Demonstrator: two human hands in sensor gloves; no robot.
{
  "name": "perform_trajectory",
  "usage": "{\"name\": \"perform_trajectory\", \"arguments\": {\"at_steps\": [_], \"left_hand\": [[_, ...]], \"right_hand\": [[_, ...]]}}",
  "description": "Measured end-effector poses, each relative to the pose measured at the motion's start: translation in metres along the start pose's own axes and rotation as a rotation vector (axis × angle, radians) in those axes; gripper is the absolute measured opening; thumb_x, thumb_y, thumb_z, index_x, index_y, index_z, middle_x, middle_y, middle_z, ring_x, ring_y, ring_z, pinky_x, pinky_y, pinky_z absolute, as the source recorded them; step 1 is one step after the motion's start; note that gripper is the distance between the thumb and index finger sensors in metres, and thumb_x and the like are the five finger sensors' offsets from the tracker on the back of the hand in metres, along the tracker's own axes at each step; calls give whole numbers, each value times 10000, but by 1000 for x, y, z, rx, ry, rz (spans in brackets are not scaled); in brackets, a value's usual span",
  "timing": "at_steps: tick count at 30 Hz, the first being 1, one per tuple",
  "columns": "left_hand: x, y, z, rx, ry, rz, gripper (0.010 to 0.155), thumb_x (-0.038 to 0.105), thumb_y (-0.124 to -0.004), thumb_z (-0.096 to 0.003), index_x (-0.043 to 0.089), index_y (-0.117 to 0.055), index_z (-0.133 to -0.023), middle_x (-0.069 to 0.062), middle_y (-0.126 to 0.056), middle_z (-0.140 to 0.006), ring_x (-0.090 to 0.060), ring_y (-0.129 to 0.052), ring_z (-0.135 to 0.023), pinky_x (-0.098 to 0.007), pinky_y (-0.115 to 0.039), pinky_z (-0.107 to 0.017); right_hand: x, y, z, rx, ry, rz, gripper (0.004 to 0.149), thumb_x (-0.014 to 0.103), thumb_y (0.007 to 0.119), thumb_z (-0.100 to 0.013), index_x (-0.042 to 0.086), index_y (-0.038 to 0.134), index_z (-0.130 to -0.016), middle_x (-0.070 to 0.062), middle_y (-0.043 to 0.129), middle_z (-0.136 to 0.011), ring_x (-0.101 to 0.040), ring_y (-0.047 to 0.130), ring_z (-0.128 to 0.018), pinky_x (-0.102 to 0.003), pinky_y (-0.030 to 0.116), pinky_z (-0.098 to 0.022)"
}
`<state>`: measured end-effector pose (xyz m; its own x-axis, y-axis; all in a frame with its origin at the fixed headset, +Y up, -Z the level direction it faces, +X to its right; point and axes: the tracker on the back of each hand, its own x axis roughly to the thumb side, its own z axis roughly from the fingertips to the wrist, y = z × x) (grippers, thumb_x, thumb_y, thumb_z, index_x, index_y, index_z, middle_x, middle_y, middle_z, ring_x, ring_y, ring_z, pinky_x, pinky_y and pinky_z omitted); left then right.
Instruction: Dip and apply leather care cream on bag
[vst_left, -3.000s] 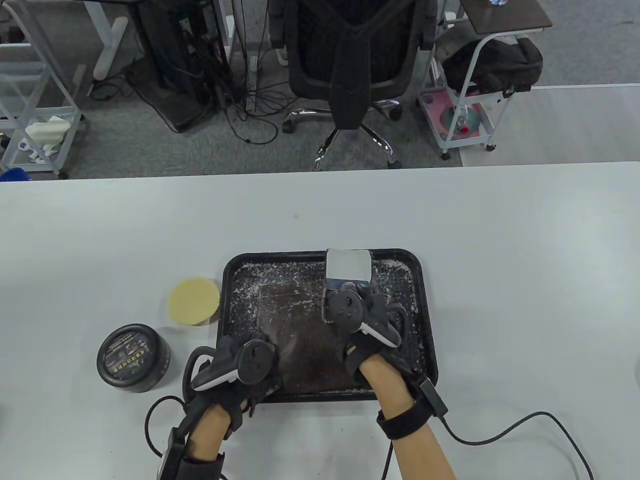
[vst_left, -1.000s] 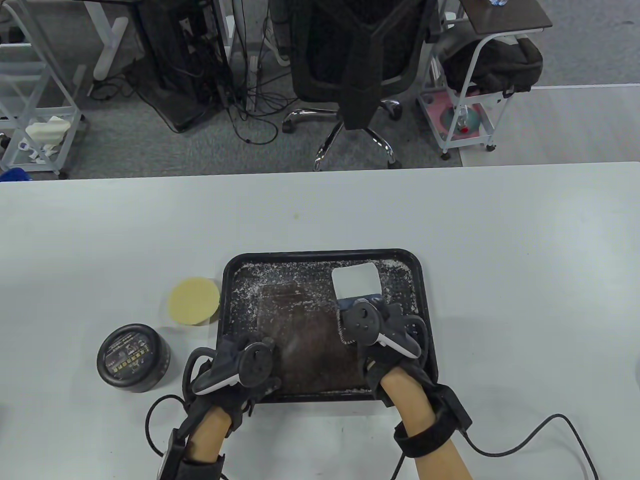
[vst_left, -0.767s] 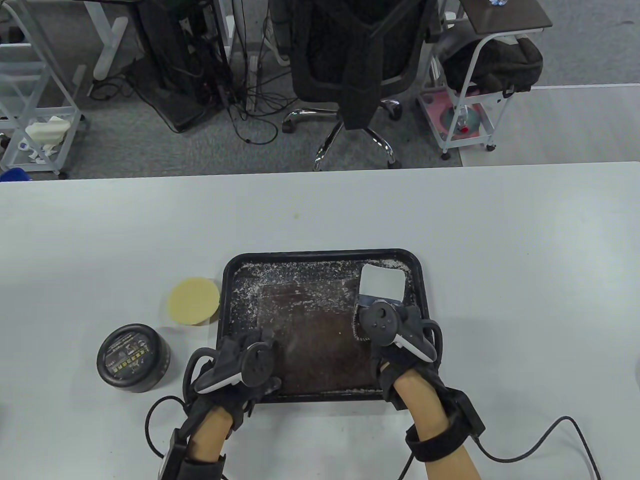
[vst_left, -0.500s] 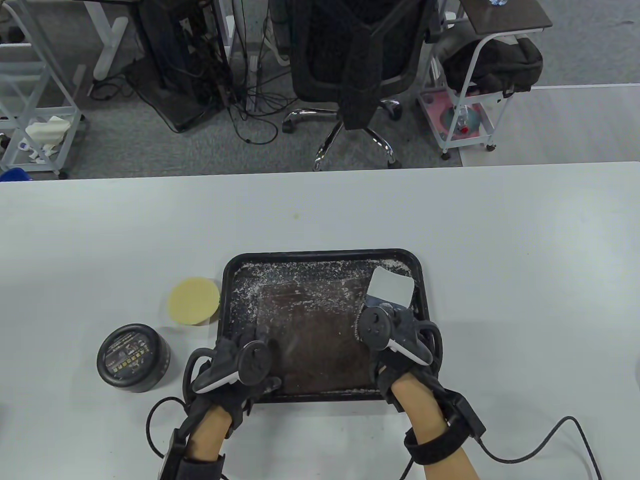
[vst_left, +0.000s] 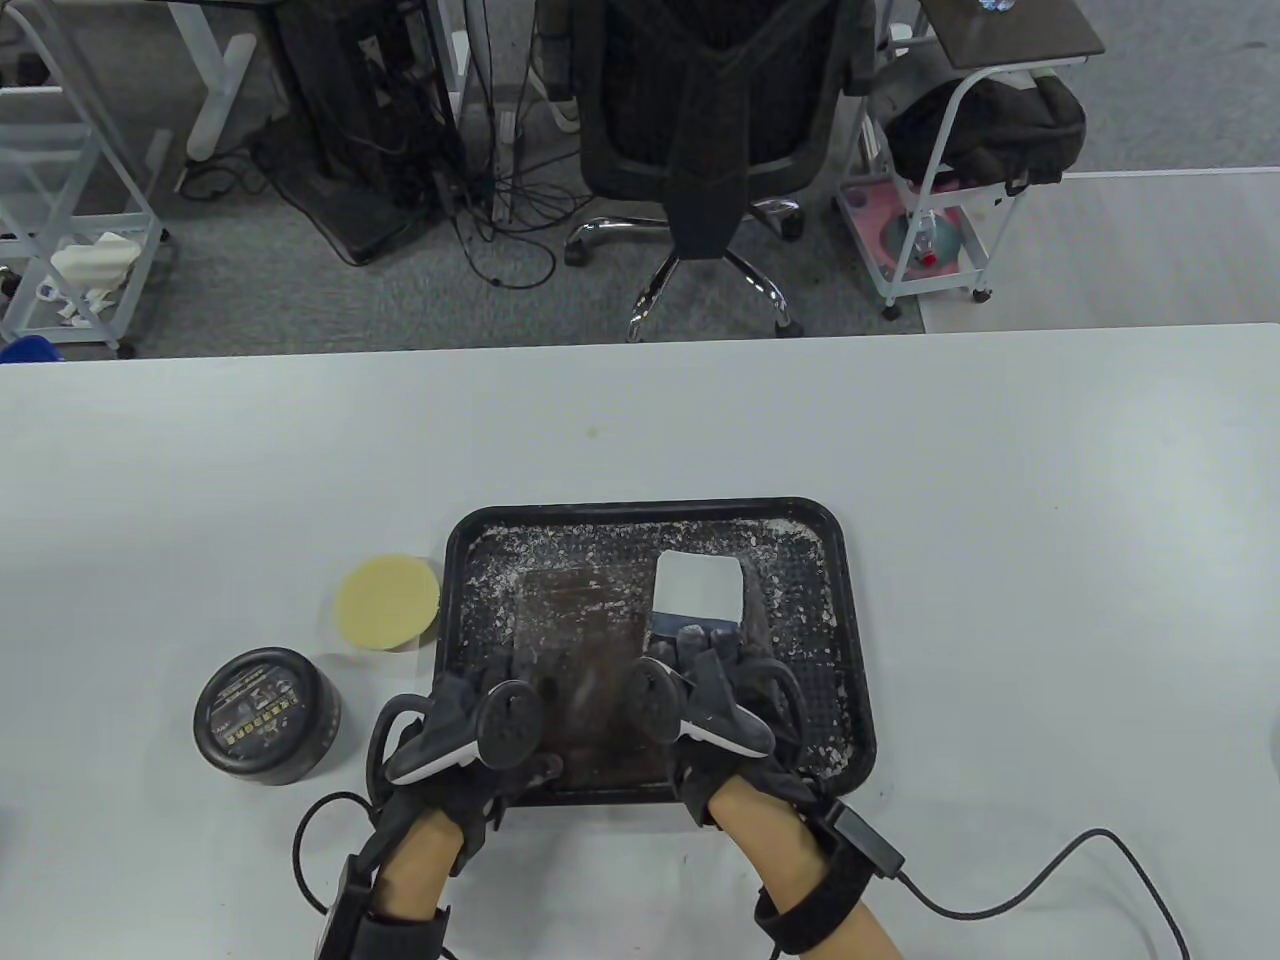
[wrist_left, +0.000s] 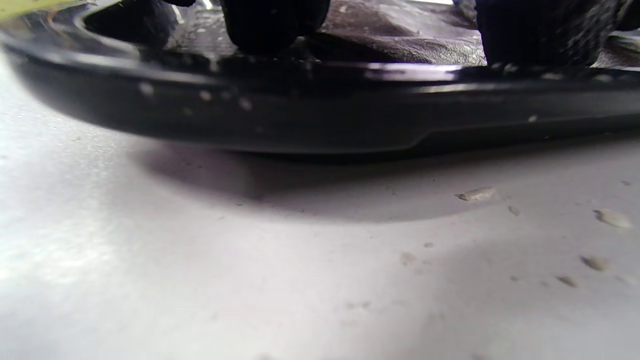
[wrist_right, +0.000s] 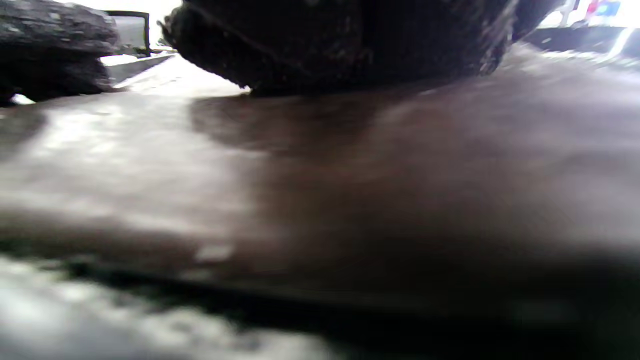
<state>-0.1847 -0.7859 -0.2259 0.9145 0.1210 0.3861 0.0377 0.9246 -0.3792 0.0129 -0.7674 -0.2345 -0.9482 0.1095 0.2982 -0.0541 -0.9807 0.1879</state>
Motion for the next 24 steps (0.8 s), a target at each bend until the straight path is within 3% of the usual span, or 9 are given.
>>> {"name": "perform_trajectory", "arguments": {"at_steps": [6, 15, 17, 24], "left_hand": [[0, 0, -1, -3, -2, -5, 1025, 633, -762, -433, 102, -207, -1111, -244, -397, -1136, -426, -605, -1001, -671, -463, -726], [-2, 0, -1, -6, -18, 32, 1026, 628, -770, -438, 103, -200, -1110, -246, -387, -1134, -433, -585, -999, -674, -441, -727], [-2, 0, 0, 7, -11, 42, 1040, 617, -791, -425, 85, -209, -1103, -249, -400, -1128, -439, -590, -992, -677, -431, -725], [-1, 2, -1, -17, 5, 15, 1054, 636, -770, -425, 98, -164, -1099, -238, -391, -1125, -420, -579, -1004, -671, -432, -729]], "right_hand": [[25, 4, -5, 1, -51, 21, 544, 48, 773, -495, 128, 635, -1015, -360, 582, -1002, -646, 592, -890, -719, 561, -609], [72, 11, -13, 25, -235, -59, 539, 76, 773, -504, 193, 654, -1017, -302, 589, -1035, -597, 577, -929, -692, 550, -642], [80, 11, -12, 31, -271, -82, 520, 79, 776, -504, 140, 650, -1005, -279, 594, -1042, -598, 577, -927, -692, 549, -641], [80, 11, -12, 38, -293, -73, 516, 57, 784, -494, 164, 679, -987, -234, 612, -1053, -600, 579, -929, -696, 543, -643]]}}
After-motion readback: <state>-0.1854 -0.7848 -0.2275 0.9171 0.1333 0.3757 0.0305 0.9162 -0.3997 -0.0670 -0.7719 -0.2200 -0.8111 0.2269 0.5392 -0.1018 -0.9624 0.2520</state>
